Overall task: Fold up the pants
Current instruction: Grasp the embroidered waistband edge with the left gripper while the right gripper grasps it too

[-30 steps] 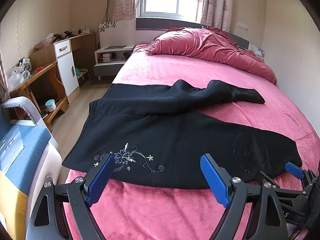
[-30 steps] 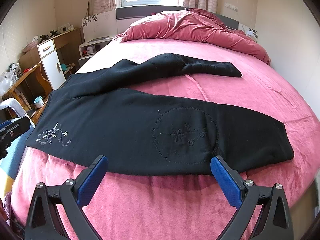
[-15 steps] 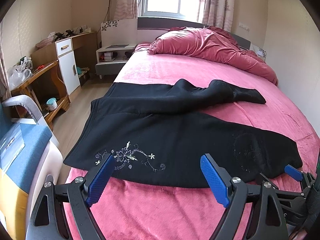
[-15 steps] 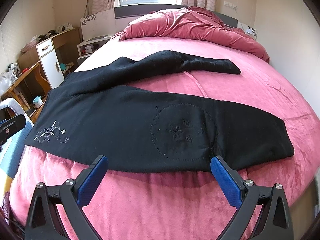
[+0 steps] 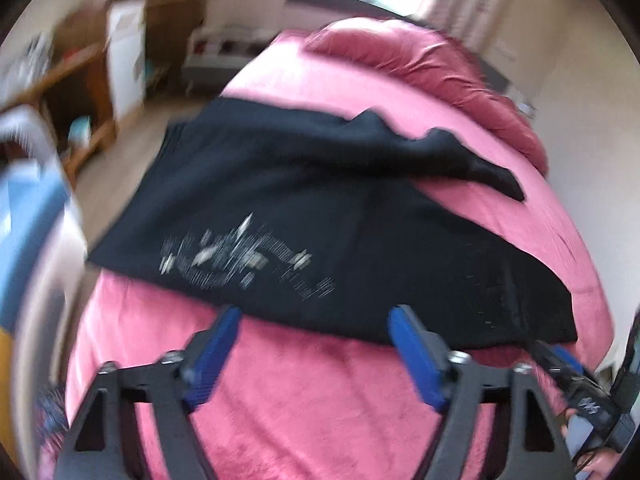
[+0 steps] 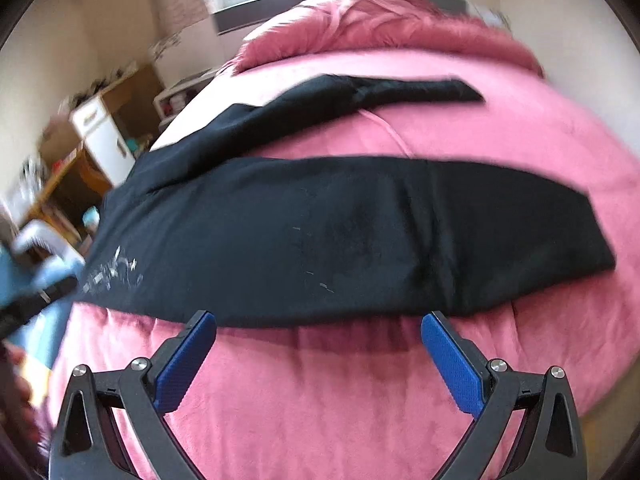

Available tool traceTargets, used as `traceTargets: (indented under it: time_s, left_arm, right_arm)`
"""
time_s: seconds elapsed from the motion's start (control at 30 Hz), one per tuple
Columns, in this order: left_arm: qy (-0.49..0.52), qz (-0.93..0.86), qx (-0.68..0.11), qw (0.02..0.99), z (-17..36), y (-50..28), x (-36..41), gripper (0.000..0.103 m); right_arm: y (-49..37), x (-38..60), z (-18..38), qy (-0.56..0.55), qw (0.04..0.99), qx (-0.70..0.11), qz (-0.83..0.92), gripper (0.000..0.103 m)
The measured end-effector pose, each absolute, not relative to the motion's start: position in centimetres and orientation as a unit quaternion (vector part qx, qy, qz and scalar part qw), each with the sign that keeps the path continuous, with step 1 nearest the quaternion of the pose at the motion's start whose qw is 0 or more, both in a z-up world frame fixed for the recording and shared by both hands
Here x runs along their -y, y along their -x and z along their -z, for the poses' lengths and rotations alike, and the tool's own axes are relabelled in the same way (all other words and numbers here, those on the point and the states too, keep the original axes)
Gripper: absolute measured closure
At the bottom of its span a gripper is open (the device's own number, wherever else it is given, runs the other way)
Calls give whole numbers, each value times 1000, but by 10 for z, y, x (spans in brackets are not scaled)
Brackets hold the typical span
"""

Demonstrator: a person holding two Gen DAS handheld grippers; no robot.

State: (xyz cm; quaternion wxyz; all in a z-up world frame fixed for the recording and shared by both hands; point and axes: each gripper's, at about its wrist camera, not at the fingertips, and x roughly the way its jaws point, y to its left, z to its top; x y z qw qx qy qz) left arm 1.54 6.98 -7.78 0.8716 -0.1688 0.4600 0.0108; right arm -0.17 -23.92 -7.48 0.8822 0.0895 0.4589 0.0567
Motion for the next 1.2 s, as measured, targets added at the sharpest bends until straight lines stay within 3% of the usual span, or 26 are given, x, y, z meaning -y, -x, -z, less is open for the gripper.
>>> traceTargets:
  time_s: [0.17, 0.43, 0.57, 0.63, 1.03, 1.07, 1.2]
  left_arm:
    - [233, -43, -489, 839, 111, -19, -121, 46]
    - [331, -53, -485, 808, 136, -20, -178, 66]
    - [352, -59, -470, 807, 139, -18, -194, 66]
    - [374, -68, -464, 800, 139, -18, -203, 66]
    - [407, -105, -441, 793, 139, -48, -235, 67]
    - [406, -111, -447, 790, 141, -53, -236, 72]
    - [390, -126, -455, 791, 140, -60, -237, 97]
  right_arm:
    - [10, 335, 94, -248, 849, -466, -11, 3]
    - [15, 460, 125, -397, 808, -425, 96, 32]
    - [-5, 487, 141, -435, 789, -418, 120, 41]
    - [-18, 491, 146, -442, 785, -416, 125, 51]
    - [-55, 500, 151, -407, 794, -434, 129, 56]
    - [-59, 501, 150, -403, 794, -435, 130, 58]
    - [-62, 502, 145, -387, 797, -444, 132, 80]
